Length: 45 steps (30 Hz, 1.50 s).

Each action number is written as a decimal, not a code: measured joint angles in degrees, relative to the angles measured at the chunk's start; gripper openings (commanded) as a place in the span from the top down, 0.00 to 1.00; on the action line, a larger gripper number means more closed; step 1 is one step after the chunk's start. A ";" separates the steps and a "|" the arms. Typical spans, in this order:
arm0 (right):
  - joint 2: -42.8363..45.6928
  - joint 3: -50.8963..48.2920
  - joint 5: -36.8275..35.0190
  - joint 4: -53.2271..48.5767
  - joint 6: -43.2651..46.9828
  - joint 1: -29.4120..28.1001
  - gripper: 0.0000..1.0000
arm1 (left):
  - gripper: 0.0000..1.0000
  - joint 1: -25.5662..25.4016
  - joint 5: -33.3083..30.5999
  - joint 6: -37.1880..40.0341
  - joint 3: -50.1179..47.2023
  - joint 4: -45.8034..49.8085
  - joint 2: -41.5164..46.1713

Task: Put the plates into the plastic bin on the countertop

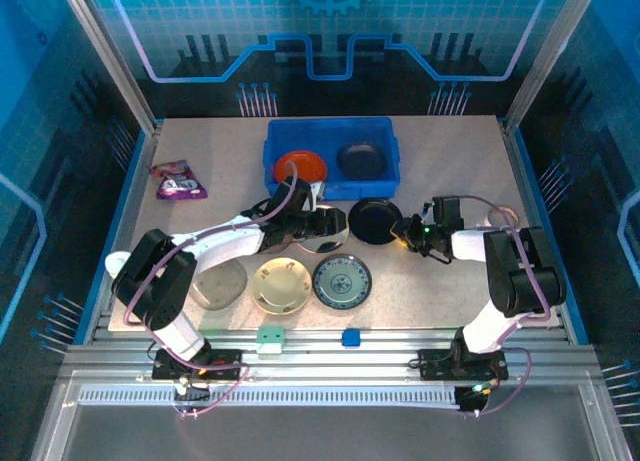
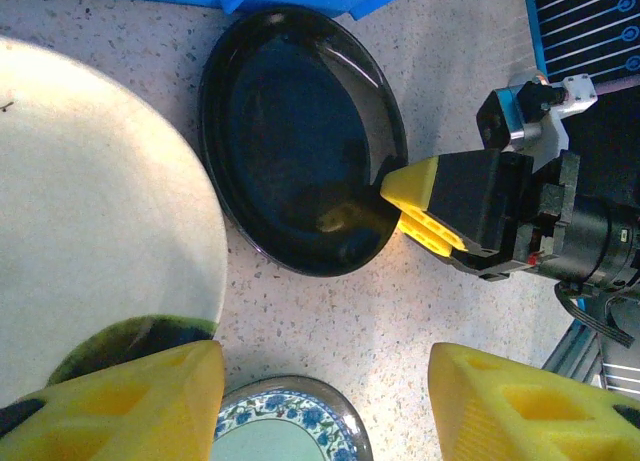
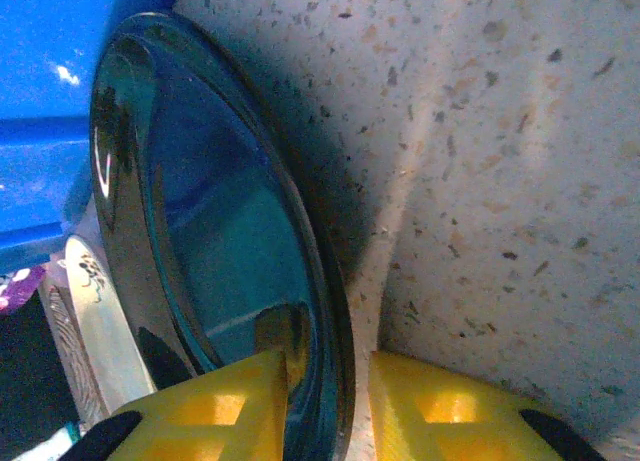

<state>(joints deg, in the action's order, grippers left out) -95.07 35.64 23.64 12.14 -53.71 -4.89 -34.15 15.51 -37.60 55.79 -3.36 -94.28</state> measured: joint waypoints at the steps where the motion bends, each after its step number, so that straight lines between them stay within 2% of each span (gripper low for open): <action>1: -0.13 0.00 0.24 0.20 -0.44 0.09 0.73 | 0.43 0.00 0.00 0.00 0.02 0.00 -0.09; 18: -3.06 -0.35 2.97 6.45 -5.75 1.16 0.79 | 0.43 0.00 0.00 0.02 1.42 0.00 -1.70; 27: -3.06 -1.60 1.07 8.46 -5.77 0.96 1.00 | 0.43 0.02 0.00 0.02 1.57 0.02 -2.38; 31: -2.56 -1.81 0.44 8.37 -5.57 0.92 1.00 | 0.43 0.11 0.00 0.02 2.16 0.02 -2.49; 37: 4.24 -2.34 -2.84 1.22 -3.63 2.03 1.00 | 0.42 0.66 0.00 0.07 3.32 0.02 -2.54; 41: 13.00 -2.45 -3.67 -5.29 -1.38 2.34 1.00 | 0.37 1.44 0.07 0.28 3.91 0.00 -2.64; 45: 19.69 -2.43 -3.41 -10.01 0.09 1.97 1.00 | 0.35 2.19 0.83 0.46 4.61 -0.20 -3.56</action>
<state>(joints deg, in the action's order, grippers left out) -75.37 33.21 20.23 2.13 -53.63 -2.92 -31.97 16.34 -37.15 60.40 -3.55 -97.84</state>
